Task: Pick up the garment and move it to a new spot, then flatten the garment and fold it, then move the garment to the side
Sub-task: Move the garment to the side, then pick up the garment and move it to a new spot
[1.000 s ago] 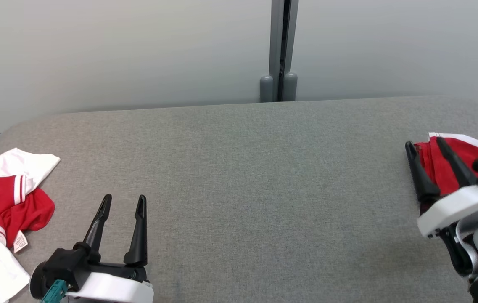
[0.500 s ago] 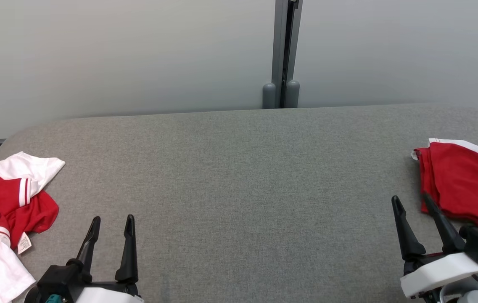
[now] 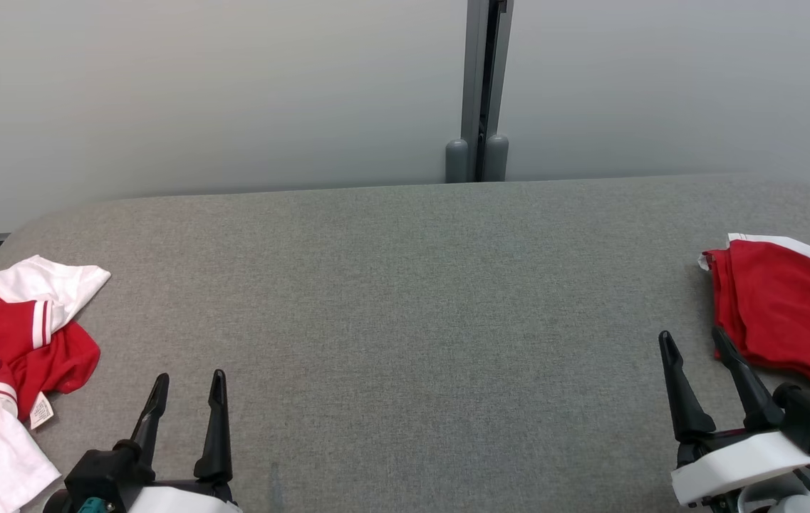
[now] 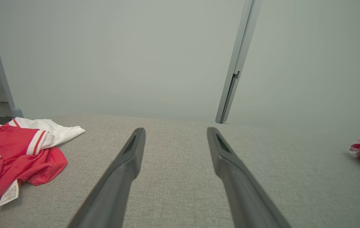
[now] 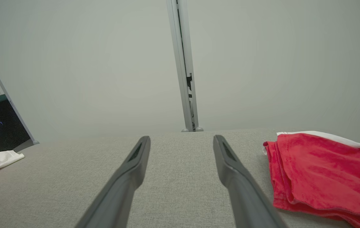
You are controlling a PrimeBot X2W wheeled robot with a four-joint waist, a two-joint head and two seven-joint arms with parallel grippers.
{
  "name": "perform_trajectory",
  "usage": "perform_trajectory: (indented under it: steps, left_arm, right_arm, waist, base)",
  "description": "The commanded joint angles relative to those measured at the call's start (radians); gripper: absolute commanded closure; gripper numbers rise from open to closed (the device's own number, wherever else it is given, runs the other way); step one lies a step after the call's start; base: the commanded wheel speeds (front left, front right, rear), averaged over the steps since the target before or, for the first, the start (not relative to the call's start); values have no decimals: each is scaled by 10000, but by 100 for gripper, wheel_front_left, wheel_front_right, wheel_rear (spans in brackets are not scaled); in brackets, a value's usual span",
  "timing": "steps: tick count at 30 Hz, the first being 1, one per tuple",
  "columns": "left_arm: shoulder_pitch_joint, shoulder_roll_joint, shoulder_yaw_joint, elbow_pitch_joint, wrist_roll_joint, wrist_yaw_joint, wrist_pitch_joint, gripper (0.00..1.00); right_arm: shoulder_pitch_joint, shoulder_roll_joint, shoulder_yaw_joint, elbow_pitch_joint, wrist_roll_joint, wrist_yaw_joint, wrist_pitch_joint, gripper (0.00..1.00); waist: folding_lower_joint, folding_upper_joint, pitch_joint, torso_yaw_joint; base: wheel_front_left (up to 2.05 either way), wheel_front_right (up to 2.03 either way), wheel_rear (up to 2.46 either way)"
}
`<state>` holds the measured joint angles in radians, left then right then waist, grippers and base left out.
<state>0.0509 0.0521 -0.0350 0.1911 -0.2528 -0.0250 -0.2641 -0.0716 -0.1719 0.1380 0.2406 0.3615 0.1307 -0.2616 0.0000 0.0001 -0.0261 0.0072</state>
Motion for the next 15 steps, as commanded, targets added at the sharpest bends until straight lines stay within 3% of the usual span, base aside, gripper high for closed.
perform_trajectory:
  steps: [1, 15]
  left_arm:
    - [-186, 28, 14, 12, -17, 21, -2, 0]
    - [-295, 11, -99, 82, -35, -24, -2, 0]
  right_arm:
    - [45, -19, -34, -59, -63, 2, -47, 0]
    - [56, 77, -29, -68, -173, 2, -47, 0]
  waist:
    - [0, -1, 4, -7]
    - [0, -1, 71, 262]
  base:
    - [0, 0, 0]
    - [0, 0, 0]
